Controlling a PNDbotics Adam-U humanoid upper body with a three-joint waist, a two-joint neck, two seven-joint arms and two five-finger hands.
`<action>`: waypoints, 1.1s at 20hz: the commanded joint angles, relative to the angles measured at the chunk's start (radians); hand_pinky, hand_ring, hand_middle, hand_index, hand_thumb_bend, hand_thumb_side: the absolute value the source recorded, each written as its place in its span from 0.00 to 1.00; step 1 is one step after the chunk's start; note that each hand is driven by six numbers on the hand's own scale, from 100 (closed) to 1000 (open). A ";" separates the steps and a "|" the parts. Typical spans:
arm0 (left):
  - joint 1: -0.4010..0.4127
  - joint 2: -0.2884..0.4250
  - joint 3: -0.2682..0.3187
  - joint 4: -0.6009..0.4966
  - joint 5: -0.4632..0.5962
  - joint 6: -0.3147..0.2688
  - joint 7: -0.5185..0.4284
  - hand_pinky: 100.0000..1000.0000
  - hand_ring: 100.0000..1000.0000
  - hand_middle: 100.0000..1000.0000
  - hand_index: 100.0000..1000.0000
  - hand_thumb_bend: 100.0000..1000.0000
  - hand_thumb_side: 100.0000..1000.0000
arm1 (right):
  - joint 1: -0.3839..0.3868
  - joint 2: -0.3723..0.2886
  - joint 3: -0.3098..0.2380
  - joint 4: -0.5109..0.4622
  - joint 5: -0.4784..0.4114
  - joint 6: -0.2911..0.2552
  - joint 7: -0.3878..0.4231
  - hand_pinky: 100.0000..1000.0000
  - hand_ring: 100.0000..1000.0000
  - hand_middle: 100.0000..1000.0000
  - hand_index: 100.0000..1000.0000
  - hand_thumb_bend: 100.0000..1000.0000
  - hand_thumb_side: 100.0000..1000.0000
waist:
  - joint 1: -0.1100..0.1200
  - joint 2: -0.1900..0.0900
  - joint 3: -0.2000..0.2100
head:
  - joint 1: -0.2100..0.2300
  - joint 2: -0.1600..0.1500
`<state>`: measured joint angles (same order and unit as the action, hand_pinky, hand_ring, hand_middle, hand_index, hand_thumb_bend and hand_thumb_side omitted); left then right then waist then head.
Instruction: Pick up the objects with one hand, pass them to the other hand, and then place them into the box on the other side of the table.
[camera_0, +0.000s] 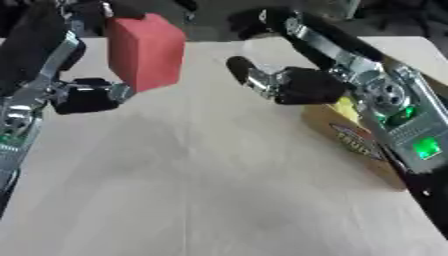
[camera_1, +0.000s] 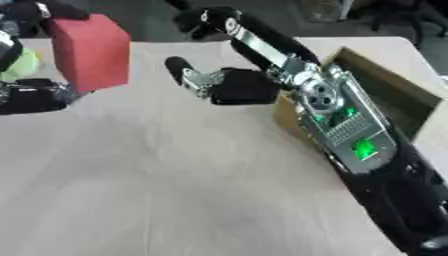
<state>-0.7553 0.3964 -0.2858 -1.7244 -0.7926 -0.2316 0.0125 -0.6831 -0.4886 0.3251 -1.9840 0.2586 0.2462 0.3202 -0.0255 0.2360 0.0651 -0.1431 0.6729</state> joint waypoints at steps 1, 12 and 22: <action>-0.012 -0.008 0.017 -0.018 -0.051 -0.024 0.027 0.41 0.45 0.43 0.52 0.40 0.00 | -0.030 0.000 0.006 -0.016 -0.030 0.022 0.017 0.99 0.83 0.80 0.91 0.19 0.64 | 0.000 -0.013 0.001 | -0.002 -0.017; 0.009 -0.064 -0.041 0.005 -0.364 -0.115 0.312 0.42 0.45 0.43 0.52 0.40 0.00 | -0.069 -0.024 0.016 -0.016 -0.219 0.083 0.025 0.99 0.83 0.79 0.92 0.27 0.70 | 0.000 -0.009 -0.002 | 0.001 -0.029; 0.011 -0.042 -0.062 -0.003 -0.265 -0.199 0.348 0.43 0.45 0.43 0.52 0.37 0.00 | -0.094 -0.064 0.028 -0.016 -0.249 0.015 0.118 1.00 0.86 0.81 0.91 0.29 0.62 | 0.001 -0.006 -0.003 | 0.000 -0.028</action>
<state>-0.7306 0.3296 -0.3487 -1.7091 -1.0736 -0.4169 0.3579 -0.7576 -0.5233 0.3592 -1.9840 0.0130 0.2709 0.4265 -0.0256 0.2426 0.0629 -0.1426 0.6554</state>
